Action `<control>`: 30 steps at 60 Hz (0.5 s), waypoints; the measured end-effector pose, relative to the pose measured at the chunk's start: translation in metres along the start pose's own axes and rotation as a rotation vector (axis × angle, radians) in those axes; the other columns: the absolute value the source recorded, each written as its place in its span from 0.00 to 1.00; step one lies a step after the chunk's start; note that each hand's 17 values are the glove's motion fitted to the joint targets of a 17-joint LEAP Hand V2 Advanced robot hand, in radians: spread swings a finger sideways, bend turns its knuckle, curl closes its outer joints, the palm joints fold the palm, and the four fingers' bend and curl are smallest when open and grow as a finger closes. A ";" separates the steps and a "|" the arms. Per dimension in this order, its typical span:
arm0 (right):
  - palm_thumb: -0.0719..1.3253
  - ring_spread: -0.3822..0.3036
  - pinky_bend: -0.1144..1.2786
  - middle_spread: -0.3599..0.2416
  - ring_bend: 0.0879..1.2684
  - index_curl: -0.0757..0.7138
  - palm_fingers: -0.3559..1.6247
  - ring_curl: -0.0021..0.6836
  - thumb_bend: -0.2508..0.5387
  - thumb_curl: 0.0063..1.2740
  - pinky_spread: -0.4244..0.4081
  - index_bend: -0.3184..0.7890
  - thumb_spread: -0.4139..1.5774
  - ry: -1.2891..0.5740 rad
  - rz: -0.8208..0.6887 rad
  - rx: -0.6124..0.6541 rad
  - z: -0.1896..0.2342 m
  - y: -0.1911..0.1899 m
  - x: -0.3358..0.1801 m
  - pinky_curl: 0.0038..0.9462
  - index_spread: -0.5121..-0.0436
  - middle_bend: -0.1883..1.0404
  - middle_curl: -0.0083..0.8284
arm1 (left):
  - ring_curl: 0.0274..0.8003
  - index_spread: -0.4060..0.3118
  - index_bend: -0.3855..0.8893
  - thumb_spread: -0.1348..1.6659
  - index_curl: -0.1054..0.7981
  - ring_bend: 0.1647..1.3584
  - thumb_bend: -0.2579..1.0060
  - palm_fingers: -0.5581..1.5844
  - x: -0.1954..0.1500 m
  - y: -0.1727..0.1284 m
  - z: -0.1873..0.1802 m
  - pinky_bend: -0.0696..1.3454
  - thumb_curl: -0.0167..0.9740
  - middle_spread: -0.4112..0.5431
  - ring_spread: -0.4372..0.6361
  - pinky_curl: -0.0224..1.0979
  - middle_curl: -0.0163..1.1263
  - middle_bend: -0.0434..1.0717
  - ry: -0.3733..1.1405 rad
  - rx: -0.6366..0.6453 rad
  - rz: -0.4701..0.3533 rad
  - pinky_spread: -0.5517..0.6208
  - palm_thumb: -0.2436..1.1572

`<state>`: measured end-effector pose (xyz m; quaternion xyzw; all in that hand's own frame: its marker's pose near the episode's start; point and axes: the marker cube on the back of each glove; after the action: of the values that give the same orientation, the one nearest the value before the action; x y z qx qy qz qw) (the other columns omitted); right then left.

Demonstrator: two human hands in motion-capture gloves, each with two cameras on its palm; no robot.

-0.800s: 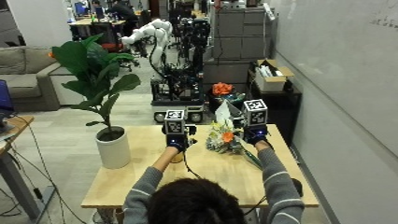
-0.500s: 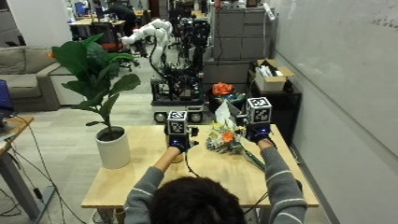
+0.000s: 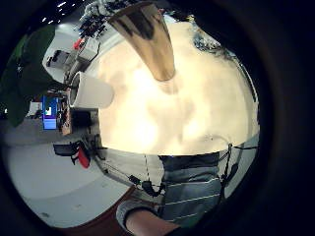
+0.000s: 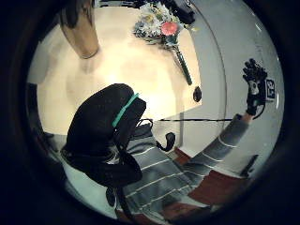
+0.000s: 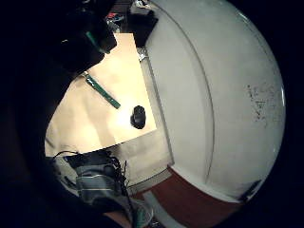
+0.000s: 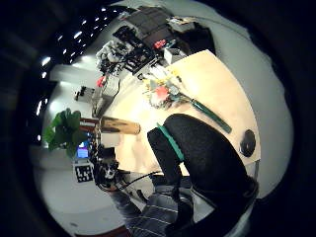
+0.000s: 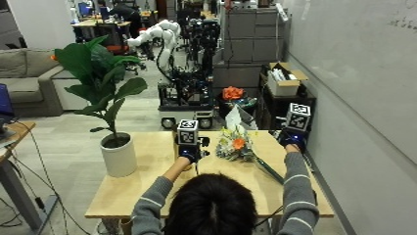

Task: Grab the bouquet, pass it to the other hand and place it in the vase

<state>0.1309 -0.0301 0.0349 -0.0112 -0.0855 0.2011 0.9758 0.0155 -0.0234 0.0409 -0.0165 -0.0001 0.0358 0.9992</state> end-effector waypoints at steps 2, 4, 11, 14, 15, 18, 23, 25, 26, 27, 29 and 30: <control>0.32 0.75 0.63 0.69 0.45 0.24 0.34 0.47 0.35 0.15 0.78 0.34 0.80 -0.017 0.009 -0.009 0.012 -0.007 0.005 0.38 0.35 0.33 0.37 | 0.32 0.63 0.40 0.67 0.32 0.40 0.19 0.34 0.001 -0.002 0.002 0.36 0.27 0.69 0.69 0.30 0.29 0.24 0.004 0.007 -0.002 0.74 0.34; 0.33 0.75 0.63 0.70 0.46 0.23 0.34 0.47 0.33 0.15 0.77 0.35 0.80 -0.031 0.014 -0.016 0.023 -0.011 0.010 0.38 0.36 0.34 0.38 | 0.32 0.63 0.40 0.67 0.33 0.40 0.19 0.34 0.002 -0.006 0.005 0.36 0.27 0.69 0.68 0.30 0.30 0.24 0.009 0.007 -0.002 0.74 0.34; 0.33 0.71 0.61 0.66 0.45 0.23 0.34 0.47 0.30 0.16 0.75 0.36 0.80 -0.045 0.028 -0.060 0.066 -0.024 0.022 0.37 0.38 0.36 0.41 | 0.32 0.63 0.40 0.67 0.34 0.40 0.19 0.34 0.009 0.013 0.004 0.36 0.28 0.69 0.68 0.31 0.31 0.24 -0.013 -0.021 -0.006 0.74 0.34; 0.33 0.66 0.59 0.57 0.44 0.24 0.34 0.47 0.29 0.17 0.73 0.37 0.80 -0.037 0.031 -0.069 0.084 -0.028 0.024 0.37 0.37 0.39 0.42 | 0.33 0.63 0.38 0.67 0.33 0.41 0.19 0.34 0.011 0.021 0.004 0.37 0.28 0.69 0.68 0.31 0.31 0.24 -0.024 -0.026 0.001 0.74 0.34; 0.32 0.65 0.59 0.55 0.43 0.24 0.34 0.47 0.29 0.17 0.73 0.37 0.79 -0.032 0.037 -0.067 0.089 -0.027 0.025 0.37 0.36 0.39 0.43 | 0.33 0.63 0.38 0.67 0.33 0.41 0.19 0.34 0.013 0.022 0.005 0.37 0.28 0.69 0.68 0.31 0.31 0.24 -0.019 -0.025 0.017 0.74 0.34; 0.32 0.61 0.56 0.49 0.41 0.25 0.34 0.46 0.29 0.17 0.72 0.38 0.79 -0.017 0.072 -0.039 0.093 -0.013 0.025 0.36 0.35 0.42 0.44 | 0.34 0.63 0.37 0.67 0.32 0.42 0.19 0.33 0.016 0.027 0.005 0.37 0.28 0.70 0.68 0.32 0.32 0.25 -0.010 -0.027 0.049 0.74 0.34; 0.32 0.58 0.54 0.44 0.39 0.26 0.35 0.46 0.29 0.17 0.71 0.38 0.79 -0.015 0.072 -0.043 0.115 -0.008 0.025 0.35 0.32 0.43 0.45 | 0.35 0.65 0.36 0.67 0.30 0.44 0.19 0.31 0.011 0.012 0.022 0.39 0.28 0.71 0.69 0.33 0.33 0.25 -0.004 -0.047 0.024 0.74 0.34; 0.32 0.56 0.53 0.43 0.39 0.26 0.35 0.46 0.29 0.18 0.72 0.38 0.79 -0.015 0.065 -0.073 0.129 -0.008 0.025 0.35 0.32 0.44 0.45 | 0.35 0.65 0.36 0.67 0.30 0.44 0.19 0.31 0.012 0.020 0.019 0.40 0.29 0.71 0.69 0.33 0.33 0.25 0.000 -0.064 0.006 0.74 0.34; 0.32 0.56 0.53 0.43 0.38 0.26 0.35 0.46 0.29 0.18 0.72 0.38 0.79 -0.019 0.058 -0.089 0.137 -0.009 0.025 0.35 0.32 0.44 0.46 | 0.35 0.65 0.36 0.67 0.29 0.45 0.19 0.31 0.012 0.023 0.018 0.40 0.29 0.71 0.69 0.33 0.33 0.26 0.003 -0.073 0.001 0.74 0.34; 0.32 0.55 0.53 0.42 0.38 0.26 0.35 0.46 0.29 0.18 0.72 0.38 0.79 -0.025 0.049 -0.103 0.144 -0.009 0.024 0.35 0.31 0.44 0.46 | 0.35 0.65 0.36 0.67 0.29 0.45 0.19 0.31 0.012 0.023 0.019 0.40 0.29 0.71 0.69 0.33 0.33 0.26 0.007 -0.078 0.000 0.74 0.34; 0.31 0.55 0.53 0.42 0.38 0.27 0.35 0.46 0.29 0.18 0.72 0.38 0.79 -0.035 0.034 -0.121 0.158 -0.010 0.024 0.35 0.31 0.44 0.46 | 0.35 0.65 0.36 0.67 0.29 0.45 0.19 0.30 0.011 0.016 0.025 0.41 0.29 0.71 0.69 0.33 0.33 0.26 0.014 -0.070 0.006 0.74 0.34; 0.31 0.55 0.53 0.41 0.37 0.27 0.35 0.46 0.29 0.18 0.72 0.38 0.79 -0.038 0.031 -0.127 0.165 -0.011 0.024 0.35 0.31 0.44 0.46 | 0.35 0.65 0.37 0.67 0.29 0.46 0.19 0.30 0.011 0.013 0.027 0.41 0.29 0.71 0.69 0.33 0.33 0.26 0.016 -0.064 0.009 0.74 0.35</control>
<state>0.1282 -0.0326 0.2020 -0.0707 -0.1162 0.2106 0.9681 0.0259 -0.0087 0.0671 -0.0485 0.0068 0.0402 0.9980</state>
